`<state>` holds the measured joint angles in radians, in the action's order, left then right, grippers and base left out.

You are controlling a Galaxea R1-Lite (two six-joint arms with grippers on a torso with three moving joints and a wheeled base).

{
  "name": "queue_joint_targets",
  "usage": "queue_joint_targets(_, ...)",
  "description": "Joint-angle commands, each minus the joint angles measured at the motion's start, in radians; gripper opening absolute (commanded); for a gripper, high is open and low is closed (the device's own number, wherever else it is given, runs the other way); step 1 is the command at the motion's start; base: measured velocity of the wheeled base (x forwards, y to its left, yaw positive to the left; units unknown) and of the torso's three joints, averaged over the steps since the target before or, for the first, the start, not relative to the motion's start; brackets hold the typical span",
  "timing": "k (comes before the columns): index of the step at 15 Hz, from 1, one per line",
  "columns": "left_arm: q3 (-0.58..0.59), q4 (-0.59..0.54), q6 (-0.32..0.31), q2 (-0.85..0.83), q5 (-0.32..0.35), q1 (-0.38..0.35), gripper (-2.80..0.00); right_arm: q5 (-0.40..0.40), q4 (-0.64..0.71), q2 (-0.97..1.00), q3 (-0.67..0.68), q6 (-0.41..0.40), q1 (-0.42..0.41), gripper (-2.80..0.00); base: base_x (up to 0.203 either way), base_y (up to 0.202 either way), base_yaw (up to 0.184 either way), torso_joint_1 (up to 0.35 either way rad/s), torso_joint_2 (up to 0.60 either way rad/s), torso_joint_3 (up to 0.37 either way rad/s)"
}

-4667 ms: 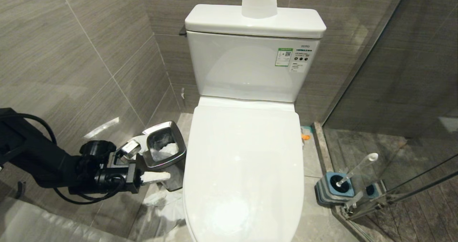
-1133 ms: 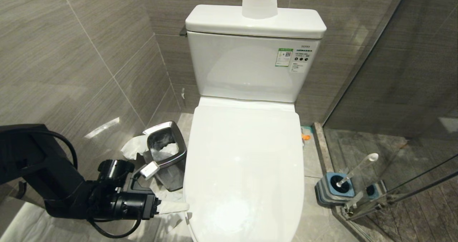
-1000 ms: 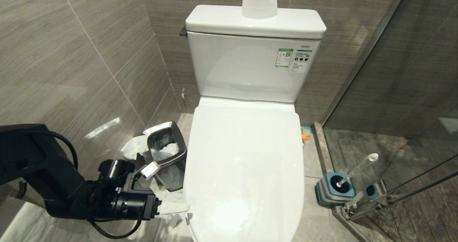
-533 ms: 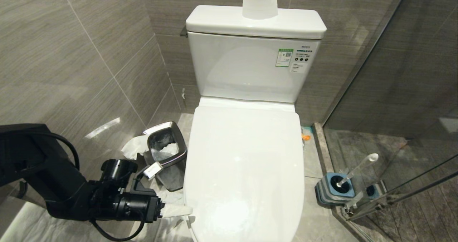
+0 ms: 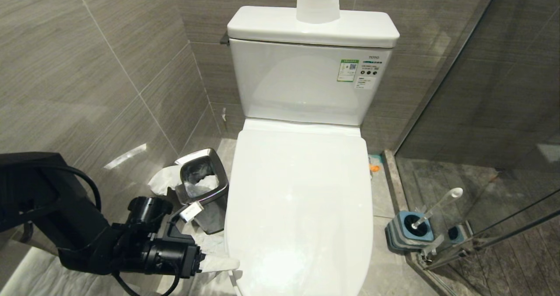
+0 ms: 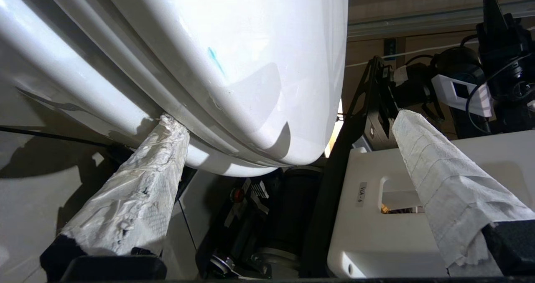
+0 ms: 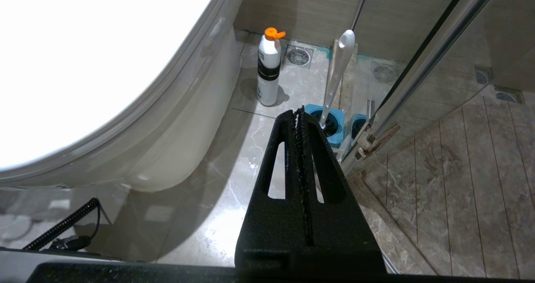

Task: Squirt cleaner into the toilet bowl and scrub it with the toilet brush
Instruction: Use the left hand to lift the toilet lid slightly

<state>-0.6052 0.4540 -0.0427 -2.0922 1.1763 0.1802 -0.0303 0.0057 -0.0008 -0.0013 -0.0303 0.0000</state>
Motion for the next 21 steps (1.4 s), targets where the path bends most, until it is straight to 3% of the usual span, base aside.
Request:
queue_joint_targets(1,0.002,0.002,0.003,0.013,0.055,0.001,0.00,0.000,0.000,0.001,0.000,0.000,0.000,-2.80,0.000,0.000,0.000,0.000,0.00,0.000)
queue_joint_targets(9,0.001,0.089,0.010,0.027,0.107,0.010,0.00,0.000,0.000,0.001,0.001,-0.001,0.000,-2.80,0.000,0.000,0.000,0.000,0.00,0.000)
queue_joint_targets(15,0.001,0.091,0.017,0.070,0.152,0.007,0.00,0.000,0.000,0.000,0.001,-0.001,0.000,-2.80,0.000,0.000,0.000,0.000,0.00,0.000)
queue_joint_targets(21,-0.005,0.091,0.037,0.124,0.155,0.007,0.00,0.000,0.000,0.001,0.000,0.000,0.000,-2.80,0.000,0.000,0.000,0.000,0.00,0.000)
